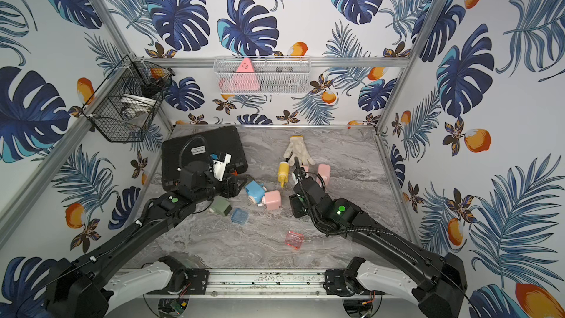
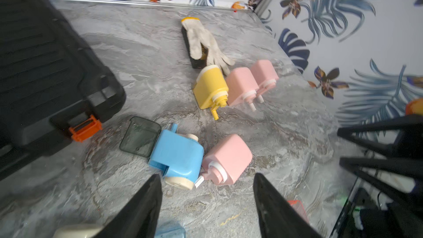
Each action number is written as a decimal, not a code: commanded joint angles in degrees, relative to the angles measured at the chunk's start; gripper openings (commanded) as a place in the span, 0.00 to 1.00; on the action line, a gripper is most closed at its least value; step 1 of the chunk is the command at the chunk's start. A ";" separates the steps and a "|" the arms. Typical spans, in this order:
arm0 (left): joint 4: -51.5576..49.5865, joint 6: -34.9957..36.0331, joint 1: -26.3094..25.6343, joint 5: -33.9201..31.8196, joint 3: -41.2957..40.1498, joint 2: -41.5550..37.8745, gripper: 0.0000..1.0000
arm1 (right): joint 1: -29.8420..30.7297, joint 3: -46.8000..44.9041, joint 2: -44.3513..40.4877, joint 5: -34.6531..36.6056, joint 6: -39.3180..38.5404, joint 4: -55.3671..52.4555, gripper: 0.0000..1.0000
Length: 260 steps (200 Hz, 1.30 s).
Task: Put the tray back into the pencil sharpener
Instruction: Place the container at the center of the board, then pick up the pencil sharpener from the center of the board.
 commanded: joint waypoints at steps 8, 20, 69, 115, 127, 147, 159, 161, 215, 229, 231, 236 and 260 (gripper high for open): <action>-4.13 23.87 -6.04 3.92 6.17 5.98 0.74 | -0.14 0.06 -3.75 4.77 16.07 -6.23 0.53; -9.22 30.33 -8.46 2.95 9.71 9.58 0.74 | -0.23 -0.44 -5.82 5.09 15.95 -6.67 0.53; -18.68 45.02 -10.69 5.99 18.73 22.02 0.80 | -0.52 -0.80 -11.44 8.23 16.80 -11.07 0.53; -21.31 50.03 -11.22 6.16 24.65 31.66 0.94 | -0.54 -2.86 -15.79 8.26 20.76 -13.29 0.53; -21.81 51.09 -11.31 6.35 25.92 33.64 0.95 | -0.56 -3.27 -16.35 8.10 21.29 -13.65 0.53; -22.97 52.16 -11.31 5.44 28.66 37.32 0.95 | -0.52 -3.57 -16.60 7.97 21.70 -14.29 0.53; -23.60 52.62 -11.30 4.68 30.18 39.27 0.95 | -0.55 -3.58 -16.73 7.89 21.87 -14.70 0.53; -23.68 52.61 -11.31 4.57 30.41 39.54 0.94 | -0.55 -3.59 -16.72 7.87 21.89 -14.77 0.53; -27.68 54.13 -11.31 3.34 33.25 43.59 0.87 | -0.58 -4.29 -17.38 7.60 22.62 -15.45 0.53; -27.84 54.09 -11.32 3.01 32.84 44.22 0.85 | -0.52 -4.43 -17.40 7.61 23.10 -15.59 0.53; -27.95 54.12 -11.32 3.01 32.87 44.27 0.85 | -0.54 -4.46 -17.39 7.65 23.21 -15.59 0.53; -28.01 54.11 -11.31 2.93 32.81 44.50 0.84 | -0.52 -4.62 -17.49 7.56 23.35 -15.59 0.53; -27.52 53.51 -11.31 2.49 32.31 45.18 0.79 | -0.52 -5.16 -17.97 7.25 23.99 -15.49 0.53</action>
